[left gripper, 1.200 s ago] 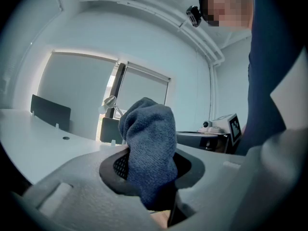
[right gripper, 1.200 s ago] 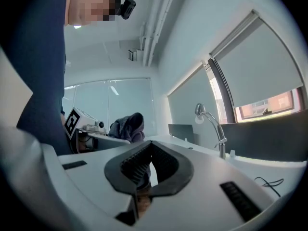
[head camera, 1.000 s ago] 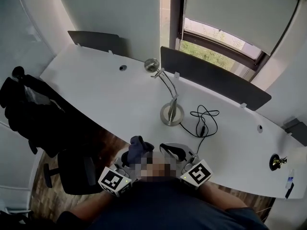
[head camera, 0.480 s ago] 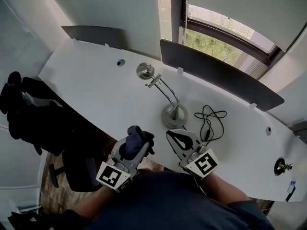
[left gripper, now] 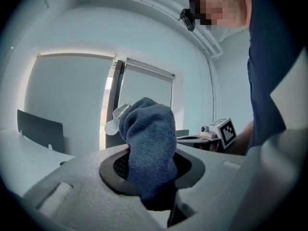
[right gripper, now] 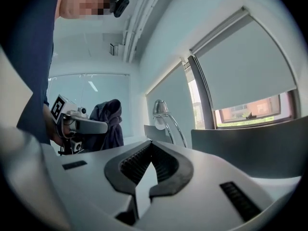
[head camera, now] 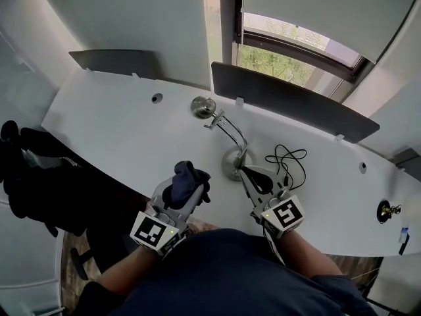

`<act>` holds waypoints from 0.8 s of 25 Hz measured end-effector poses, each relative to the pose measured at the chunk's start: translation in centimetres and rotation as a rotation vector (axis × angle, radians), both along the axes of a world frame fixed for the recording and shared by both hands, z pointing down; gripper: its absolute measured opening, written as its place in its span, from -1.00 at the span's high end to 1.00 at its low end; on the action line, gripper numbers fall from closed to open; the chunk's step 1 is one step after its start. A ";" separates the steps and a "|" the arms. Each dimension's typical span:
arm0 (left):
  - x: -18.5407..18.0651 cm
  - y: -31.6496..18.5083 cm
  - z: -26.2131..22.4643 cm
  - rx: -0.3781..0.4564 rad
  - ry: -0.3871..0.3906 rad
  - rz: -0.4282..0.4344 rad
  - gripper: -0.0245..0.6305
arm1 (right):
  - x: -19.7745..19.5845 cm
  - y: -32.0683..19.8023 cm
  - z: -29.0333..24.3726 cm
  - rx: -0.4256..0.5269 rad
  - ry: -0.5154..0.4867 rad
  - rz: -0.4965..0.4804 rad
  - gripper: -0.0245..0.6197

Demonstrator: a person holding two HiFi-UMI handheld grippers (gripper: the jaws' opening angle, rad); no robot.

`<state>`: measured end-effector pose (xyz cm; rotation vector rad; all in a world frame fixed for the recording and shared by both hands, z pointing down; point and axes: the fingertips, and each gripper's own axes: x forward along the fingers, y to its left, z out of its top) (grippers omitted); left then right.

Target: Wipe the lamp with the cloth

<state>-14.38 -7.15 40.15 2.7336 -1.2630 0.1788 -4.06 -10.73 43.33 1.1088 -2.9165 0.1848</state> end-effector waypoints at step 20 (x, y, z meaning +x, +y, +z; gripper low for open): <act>-0.9 -4.0 -0.8 0.031 -0.117 -0.026 0.53 | 1.6 -5.1 2.2 -0.035 0.099 0.060 0.73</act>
